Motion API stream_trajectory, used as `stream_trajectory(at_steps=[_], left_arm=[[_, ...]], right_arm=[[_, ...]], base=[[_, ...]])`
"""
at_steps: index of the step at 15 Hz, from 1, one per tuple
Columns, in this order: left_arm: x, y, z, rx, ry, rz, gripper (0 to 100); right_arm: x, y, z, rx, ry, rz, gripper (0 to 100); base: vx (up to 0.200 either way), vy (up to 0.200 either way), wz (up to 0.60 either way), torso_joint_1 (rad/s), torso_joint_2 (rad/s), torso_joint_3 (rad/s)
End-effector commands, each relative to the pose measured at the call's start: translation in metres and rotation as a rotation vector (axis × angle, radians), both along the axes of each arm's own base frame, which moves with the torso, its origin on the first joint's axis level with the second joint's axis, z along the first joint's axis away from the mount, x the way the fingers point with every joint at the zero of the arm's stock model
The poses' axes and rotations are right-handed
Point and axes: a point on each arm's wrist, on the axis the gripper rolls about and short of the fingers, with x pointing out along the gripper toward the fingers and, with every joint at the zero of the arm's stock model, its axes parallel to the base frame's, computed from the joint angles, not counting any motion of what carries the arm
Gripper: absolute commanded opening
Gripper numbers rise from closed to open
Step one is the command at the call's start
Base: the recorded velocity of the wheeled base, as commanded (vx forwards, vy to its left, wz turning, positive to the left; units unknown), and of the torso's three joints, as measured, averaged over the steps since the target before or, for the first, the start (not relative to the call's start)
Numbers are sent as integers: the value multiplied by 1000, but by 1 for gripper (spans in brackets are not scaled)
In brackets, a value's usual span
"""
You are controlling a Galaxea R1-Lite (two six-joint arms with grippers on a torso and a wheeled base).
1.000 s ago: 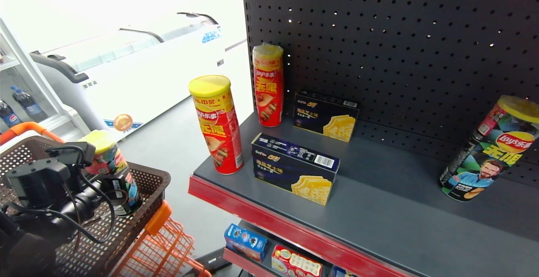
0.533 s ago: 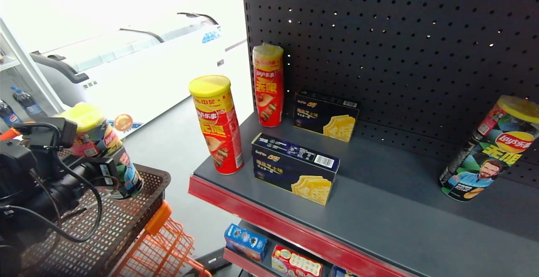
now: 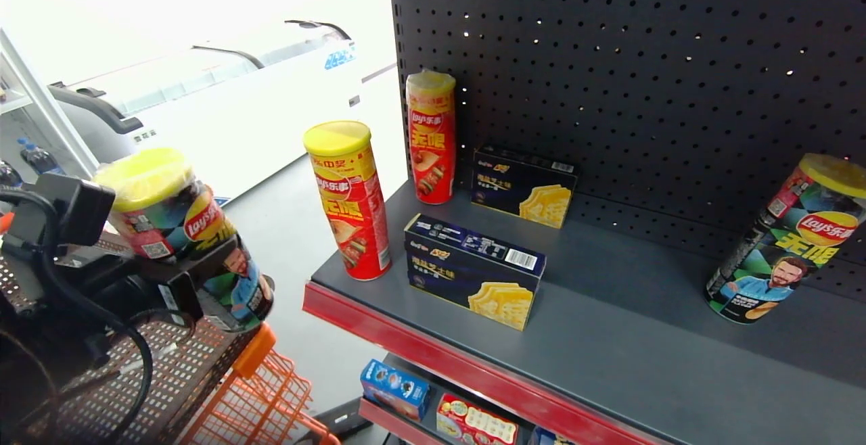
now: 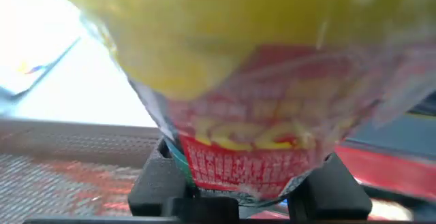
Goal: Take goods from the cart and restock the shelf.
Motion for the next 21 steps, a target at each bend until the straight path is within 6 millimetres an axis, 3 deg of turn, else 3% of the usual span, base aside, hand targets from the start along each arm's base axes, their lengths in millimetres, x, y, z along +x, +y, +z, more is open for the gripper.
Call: stream_trajectory(at_steps=[1,5,10,13,21], left_arm=[[-26,-11,10,-16,-68,-114,0],[-44,-12,9,-15,-63,-160,0],[-78,-18,24,-8,19,-280,0],[-94,-19,20,1,60,-374,0],[-88,-31,31,-4,62,-576,0]], right_arm=[[0,0,0,0,1,1,100],[0,0,0,0,1,1,100],[0,0,0,0,1,1,100],[0,0,0,0,1,1,100],[0,0,0,0,1,3,100]], base=[[0,0,0,0,0,0],[0,0,0,0,0,0],[0,0,0,0,0,0],[0,0,0,0,0,0],[0,0,0,0,0,0]])
